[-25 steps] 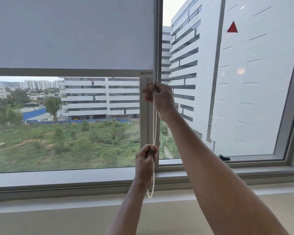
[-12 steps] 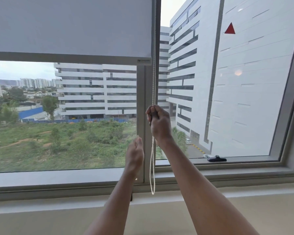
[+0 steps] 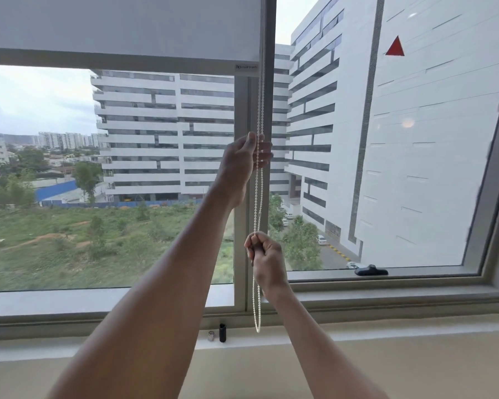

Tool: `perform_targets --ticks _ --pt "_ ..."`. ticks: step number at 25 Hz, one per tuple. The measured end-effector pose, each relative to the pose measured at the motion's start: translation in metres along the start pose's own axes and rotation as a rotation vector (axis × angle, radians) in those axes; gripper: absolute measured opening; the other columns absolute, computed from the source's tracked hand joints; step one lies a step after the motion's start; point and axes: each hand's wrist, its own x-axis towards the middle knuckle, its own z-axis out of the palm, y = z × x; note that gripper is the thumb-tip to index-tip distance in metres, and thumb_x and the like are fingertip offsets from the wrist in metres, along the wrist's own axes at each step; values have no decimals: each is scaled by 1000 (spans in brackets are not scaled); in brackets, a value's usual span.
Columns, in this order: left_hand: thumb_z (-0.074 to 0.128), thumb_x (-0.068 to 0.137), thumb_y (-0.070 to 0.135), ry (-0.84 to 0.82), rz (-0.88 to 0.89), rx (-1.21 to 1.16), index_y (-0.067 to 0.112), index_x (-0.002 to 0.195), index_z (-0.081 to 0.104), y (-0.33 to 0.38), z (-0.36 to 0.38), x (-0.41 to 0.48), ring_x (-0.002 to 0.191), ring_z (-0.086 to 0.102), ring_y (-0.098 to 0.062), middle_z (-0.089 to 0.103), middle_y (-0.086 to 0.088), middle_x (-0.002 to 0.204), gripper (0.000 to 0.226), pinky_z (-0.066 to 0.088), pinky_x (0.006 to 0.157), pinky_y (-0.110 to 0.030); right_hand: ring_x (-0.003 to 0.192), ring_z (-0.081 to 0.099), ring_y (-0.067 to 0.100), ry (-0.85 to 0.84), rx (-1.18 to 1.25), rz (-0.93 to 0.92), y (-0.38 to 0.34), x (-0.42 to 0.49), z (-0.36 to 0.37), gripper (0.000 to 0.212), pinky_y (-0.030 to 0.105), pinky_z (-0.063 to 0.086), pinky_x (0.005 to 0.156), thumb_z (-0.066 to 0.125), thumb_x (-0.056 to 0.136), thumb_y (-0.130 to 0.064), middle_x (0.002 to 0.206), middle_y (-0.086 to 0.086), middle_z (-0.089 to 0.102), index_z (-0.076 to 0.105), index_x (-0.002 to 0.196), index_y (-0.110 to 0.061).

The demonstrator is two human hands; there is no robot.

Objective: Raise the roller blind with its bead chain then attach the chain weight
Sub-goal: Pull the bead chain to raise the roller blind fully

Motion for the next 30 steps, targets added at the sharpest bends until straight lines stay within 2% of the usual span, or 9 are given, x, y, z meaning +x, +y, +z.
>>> perform_targets --ticks 3,5,9,12,13,15,18,23,30 --pt "42 117 19 32 4 -80 6 113 69 15 6 13 77 66 -14 74 -8 95 30 54 73 -26 58 39 4 -17 24 19 11 -10 2 33 14 35 56 41 108 8 68 4 48 56 78 3" --pt "44 115 11 86 65 -67 10 98 72 15 7 14 63 51 -8 64 -2 77 32 43 63 -21 58 40 3 -32 55 26 13 -13 5 35 13 37 56 41 107 9 69 1 49 58 79 -3" --pt "45 111 0 143 192 -84 18 79 64 -5 7 3 62 34 -8 47 2 68 42 29 61 -22 67 52 19 -84 -41 41 17 -15 5 30 23 46 64 42 110 -1 75 11 62 67 94 2" --pt "46 109 -4 146 190 -105 18 79 64 -28 -2 -7 59 36 -3 50 9 65 41 31 56 -17 92 70 12 -180 -163 83 19 -15 -14 35 18 55 82 37 113 -6 118 13 74 61 138 -6" --pt "46 108 -5 144 185 -100 18 79 64 -36 -6 -10 58 37 -2 50 10 64 41 33 55 -15 93 68 0 -168 -186 83 18 -14 -22 40 13 54 81 35 112 -3 131 9 71 53 147 -10" --pt "47 108 -4 142 179 -87 18 79 64 -52 -12 -16 58 39 0 51 12 64 40 35 56 -13 101 65 -6 -91 -175 56 7 -4 -34 50 15 57 87 32 108 6 144 6 64 47 153 -11" --pt "50 106 -1 137 152 -68 24 78 68 -73 -12 -27 60 42 -1 55 15 65 42 36 60 -16 127 66 14 27 -125 -42 -24 25 -39 43 38 53 111 37 106 6 134 11 71 58 143 -6" --pt "51 106 2 113 87 -88 29 75 72 -115 -13 -56 61 43 -1 55 13 67 47 36 62 -20 106 76 24 55 -62 -215 -95 76 -28 30 37 61 99 50 110 -22 111 3 78 66 132 -8" --pt "52 109 1 180 -20 -25 25 74 70 -158 -22 -98 65 39 -8 52 8 67 46 32 63 -25 88 77 40 52 -116 -268 -156 108 -10 30 50 66 83 52 110 -17 102 27 77 68 120 6"
